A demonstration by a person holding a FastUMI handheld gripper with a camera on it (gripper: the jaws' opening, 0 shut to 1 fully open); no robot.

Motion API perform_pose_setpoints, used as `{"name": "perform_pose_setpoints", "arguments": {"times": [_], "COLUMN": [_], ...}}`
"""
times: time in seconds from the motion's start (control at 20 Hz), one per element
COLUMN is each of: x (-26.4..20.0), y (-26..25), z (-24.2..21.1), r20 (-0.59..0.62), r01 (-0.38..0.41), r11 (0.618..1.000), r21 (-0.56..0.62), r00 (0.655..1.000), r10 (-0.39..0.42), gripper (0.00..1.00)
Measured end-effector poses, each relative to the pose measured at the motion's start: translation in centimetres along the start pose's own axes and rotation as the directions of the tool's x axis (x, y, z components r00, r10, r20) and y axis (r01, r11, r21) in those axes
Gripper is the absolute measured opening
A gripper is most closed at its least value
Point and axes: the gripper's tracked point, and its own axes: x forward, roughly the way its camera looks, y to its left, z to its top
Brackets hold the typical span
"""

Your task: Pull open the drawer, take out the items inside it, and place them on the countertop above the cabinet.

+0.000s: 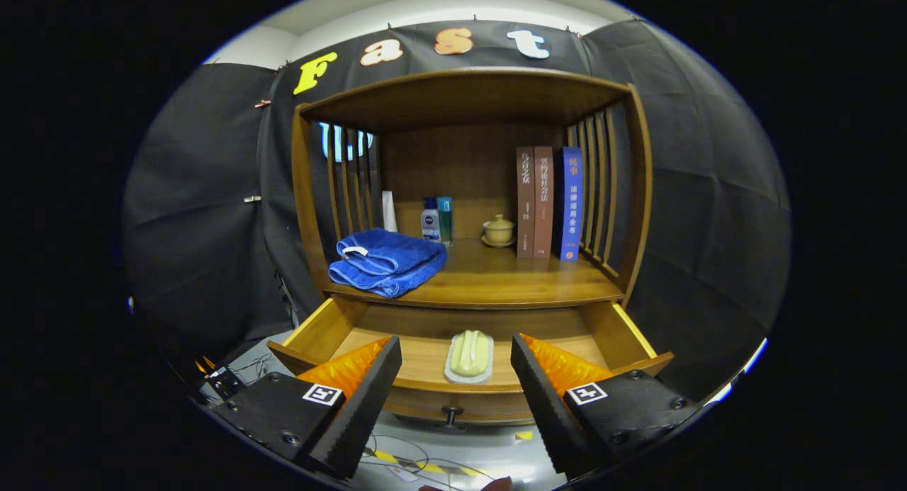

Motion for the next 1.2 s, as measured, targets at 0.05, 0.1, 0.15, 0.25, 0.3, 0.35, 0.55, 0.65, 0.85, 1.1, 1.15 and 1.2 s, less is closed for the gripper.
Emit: {"name": "perform_pose_setpoints", "arguments": {"times": [0.05,0.1,0.15,0.25,0.3,0.35,0.55,0.65,0.85,1.1,1.15,1.2], "x": [1.2,2.5,3.9,6.4,7.6,8.5,12.1,13.7,16.4,17.8,17.8,18.0], "y": [-0.4,-0.4,-0.5,-0.9,-1.1,-1.4,-1.6,-2.0,-2.8,-1.9,-1.7,-1.7], "z": [0.1,0.0,-0.2,-1.3,-1.8,-2.3,-4.3,-5.2,-7.1,-10.2,-10.7,-11.3], "r20": [-0.037,-0.076,-0.115,-0.21,-0.253,-0.298,-0.407,-0.441,-0.503,-0.584,-0.599,-0.606], "r01": [0.01,0.013,0.017,0.032,0.042,0.056,0.067,0.079,0.124,0.128,0.132,0.135], "r11": [1.0,1.0,1.0,0.999,0.999,0.998,0.997,0.996,0.991,0.991,0.991,0.99], "r21": [0.004,0.004,0.002,0.005,0.009,0.005,-0.029,-0.046,-0.057,-0.041,-0.034,-0.031], "r00": [0.999,0.997,0.993,0.977,0.967,0.953,0.911,0.893,0.853,0.802,0.791,0.785], "r10": [-0.009,-0.012,-0.016,-0.03,-0.038,-0.052,-0.073,-0.091,-0.136,-0.127,-0.126,-0.126], "gripper": [0.99,0.99,0.99,0.99,0.99,0.99,0.99,0.99,0.99,0.91,0.84,0.77]}}
